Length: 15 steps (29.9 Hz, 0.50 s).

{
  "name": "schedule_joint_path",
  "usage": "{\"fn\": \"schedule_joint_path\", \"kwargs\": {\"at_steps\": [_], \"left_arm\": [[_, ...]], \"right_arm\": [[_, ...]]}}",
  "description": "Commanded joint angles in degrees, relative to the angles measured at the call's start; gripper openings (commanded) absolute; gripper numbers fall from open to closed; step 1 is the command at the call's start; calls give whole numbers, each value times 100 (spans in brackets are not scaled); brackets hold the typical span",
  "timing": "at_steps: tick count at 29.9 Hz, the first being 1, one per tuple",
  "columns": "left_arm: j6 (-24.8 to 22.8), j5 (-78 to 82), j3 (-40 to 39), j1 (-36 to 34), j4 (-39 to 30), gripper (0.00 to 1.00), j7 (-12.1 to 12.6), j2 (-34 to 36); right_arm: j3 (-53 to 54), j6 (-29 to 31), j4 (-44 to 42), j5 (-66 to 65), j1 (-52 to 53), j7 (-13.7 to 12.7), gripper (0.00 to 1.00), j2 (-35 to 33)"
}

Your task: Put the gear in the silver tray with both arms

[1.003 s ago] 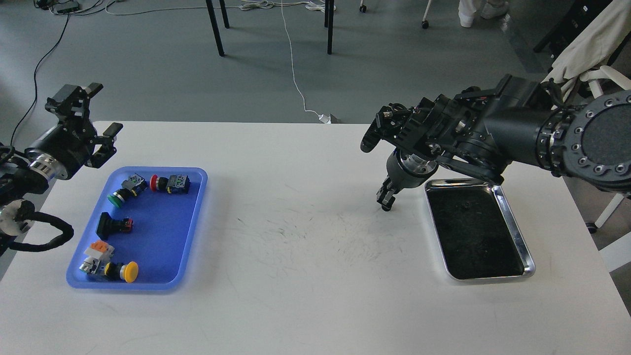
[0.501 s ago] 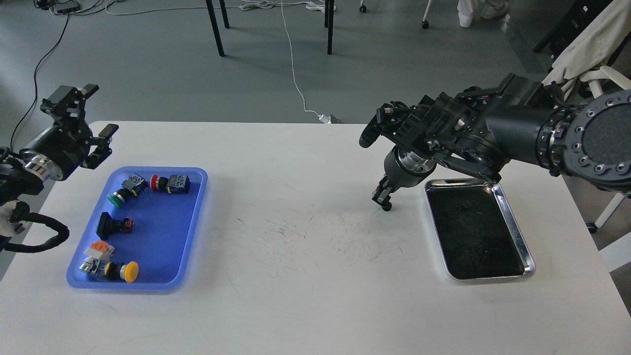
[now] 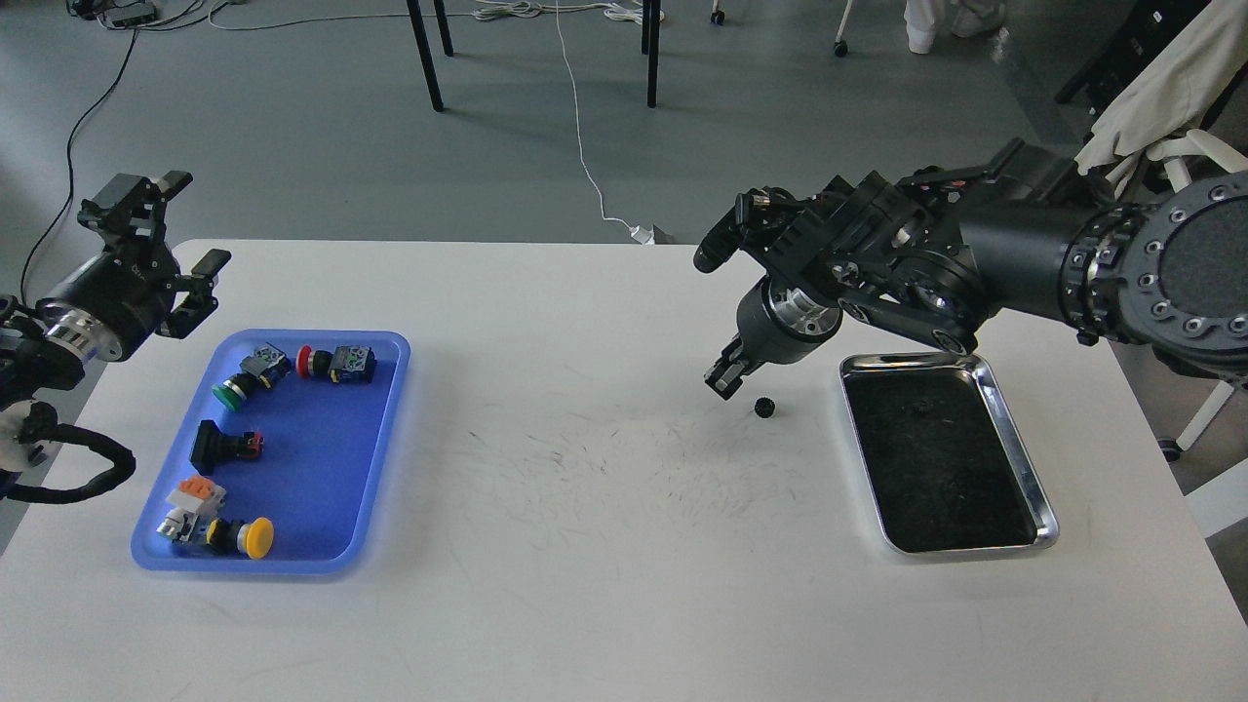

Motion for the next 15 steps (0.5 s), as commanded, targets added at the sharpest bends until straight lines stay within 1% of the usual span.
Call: {"fn": "schedule_joint_path", "kwargs": {"at_steps": [1,8,15], "left_arm": [[-2,0,0,8,22,98,0,-16],[-2,0,0,17,31,98,0,-33],[6,9,8,17,31,98,0,-42]], "right_arm": [[361,-1,-87,826,16,1,99,0],[537,-1,-210,2224,-72,1,99,0],[774,-1,-201,2411,-72,1,98,0]]}}
